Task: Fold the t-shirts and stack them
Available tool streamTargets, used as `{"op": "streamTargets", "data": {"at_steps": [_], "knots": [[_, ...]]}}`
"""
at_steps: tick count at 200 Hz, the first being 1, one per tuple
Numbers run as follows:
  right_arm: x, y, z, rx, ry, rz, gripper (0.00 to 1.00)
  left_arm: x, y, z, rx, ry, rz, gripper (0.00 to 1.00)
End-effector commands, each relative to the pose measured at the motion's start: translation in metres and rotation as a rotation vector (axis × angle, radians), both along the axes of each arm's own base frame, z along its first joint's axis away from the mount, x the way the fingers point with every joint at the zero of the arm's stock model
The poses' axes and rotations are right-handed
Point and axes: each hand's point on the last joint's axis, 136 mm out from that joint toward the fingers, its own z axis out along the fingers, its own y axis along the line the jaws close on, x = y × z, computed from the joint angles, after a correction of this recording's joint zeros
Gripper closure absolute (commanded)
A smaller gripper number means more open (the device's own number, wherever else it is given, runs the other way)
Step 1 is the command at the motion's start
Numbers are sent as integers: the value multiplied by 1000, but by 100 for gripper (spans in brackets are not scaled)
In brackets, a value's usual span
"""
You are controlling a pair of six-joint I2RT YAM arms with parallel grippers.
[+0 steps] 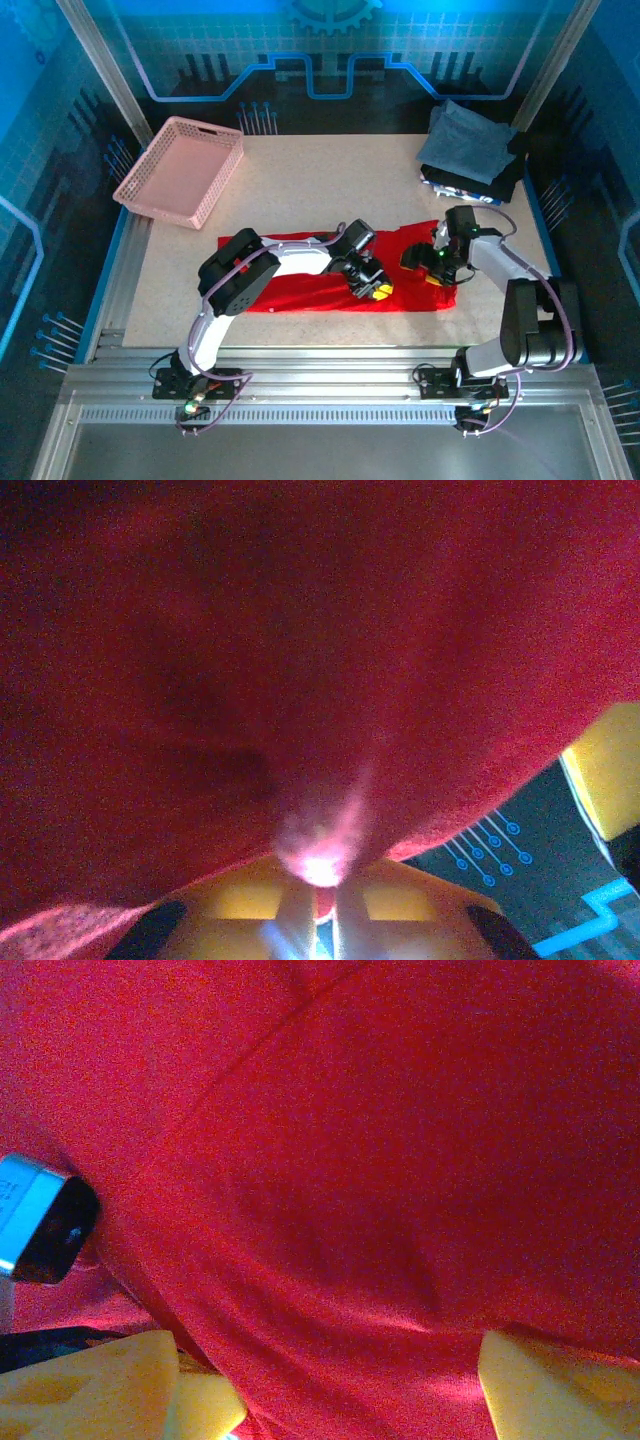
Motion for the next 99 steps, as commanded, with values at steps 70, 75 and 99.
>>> {"op": "streamTargets", "data": {"at_steps": [70, 75, 99], "knots": [[-10, -22, -27, -87, 103, -46, 21, -15, 29, 9, 32, -7, 10, 100], [-10, -22, -29, -90, 109, -47, 21, -16, 30, 8, 31, -2, 9, 100], [-9, -23, -31, -92, 116, -53, 22, -15, 25, 9, 14, 5, -4, 84]]}}
